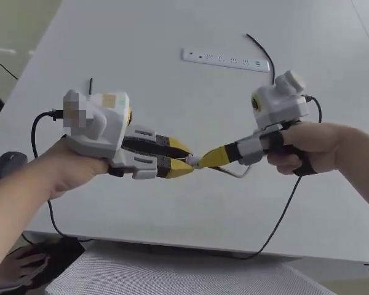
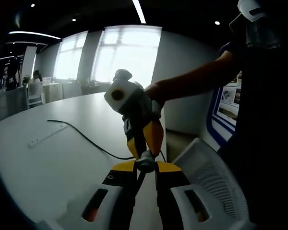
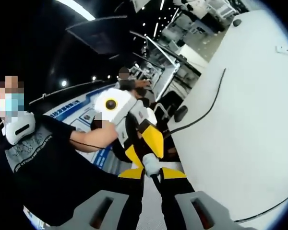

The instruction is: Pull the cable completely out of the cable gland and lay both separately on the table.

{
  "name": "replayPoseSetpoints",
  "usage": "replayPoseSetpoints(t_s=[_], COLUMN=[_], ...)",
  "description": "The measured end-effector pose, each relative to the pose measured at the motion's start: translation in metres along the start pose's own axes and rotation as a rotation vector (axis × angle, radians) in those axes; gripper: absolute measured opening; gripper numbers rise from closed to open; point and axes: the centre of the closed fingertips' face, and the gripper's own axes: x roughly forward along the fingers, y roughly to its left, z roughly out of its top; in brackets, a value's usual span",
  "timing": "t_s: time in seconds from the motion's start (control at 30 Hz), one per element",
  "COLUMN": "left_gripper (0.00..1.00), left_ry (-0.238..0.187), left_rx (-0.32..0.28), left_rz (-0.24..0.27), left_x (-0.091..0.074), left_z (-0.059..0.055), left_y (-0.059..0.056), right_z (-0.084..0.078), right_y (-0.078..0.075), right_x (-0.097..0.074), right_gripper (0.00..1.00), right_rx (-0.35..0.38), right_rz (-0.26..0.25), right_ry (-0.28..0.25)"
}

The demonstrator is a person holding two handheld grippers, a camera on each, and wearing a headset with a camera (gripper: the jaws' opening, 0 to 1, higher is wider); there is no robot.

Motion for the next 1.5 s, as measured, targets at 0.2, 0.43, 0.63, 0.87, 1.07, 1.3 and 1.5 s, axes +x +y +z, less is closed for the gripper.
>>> replayPoseSetpoints(t_s=[0.2,0.43,0.63,0.87,1.07,1.3,1.5], left_gripper=[0.15,0.15,0.15,0.15,0.15,0.15,0.15], left_ry=[-0.017,-0.028,-0.066,-0.055,-0.034,-0.029,-0.037], left_rx=[-0.030,-0.068,-0.114,-0.152,-0.154,-0.150,-0.140], left_rz=[0.007,0.004,0.005,0.025,0.037,0.030,0.022], left_x=[-0.003,-0.003,-0.007,-0.008,-0.009,-0.010,-0.010], left_z=[0.002,0.003,0.007,0.005,-0.002,-0.005,-0.001], left_y=[0.003,0.002,0.001,0.007,0.009,0.008,0.007], right_z=[0.004,0.002,0.006,0.009,0.005,0.006,0.008], right_y=[0.002,0.005,0.007,-0.005,-0.012,-0.011,-0.010], right_x=[-0.001,0.001,0.001,0.002,0.008,0.009,0.007], right_gripper=[0.07,0.07,0.07,0.07,0.07,0.08,0.08], right_rx=[-0.235,-0.642,-0.928,-1.144,-1.217,-1.212,-1.196], right_rz=[-0.108,-0.357,-0.506,-0.677,-0.767,-0.779,-0.787], right_ry=[0.020,0.147,0.209,0.271,0.280,0.283,0.274])
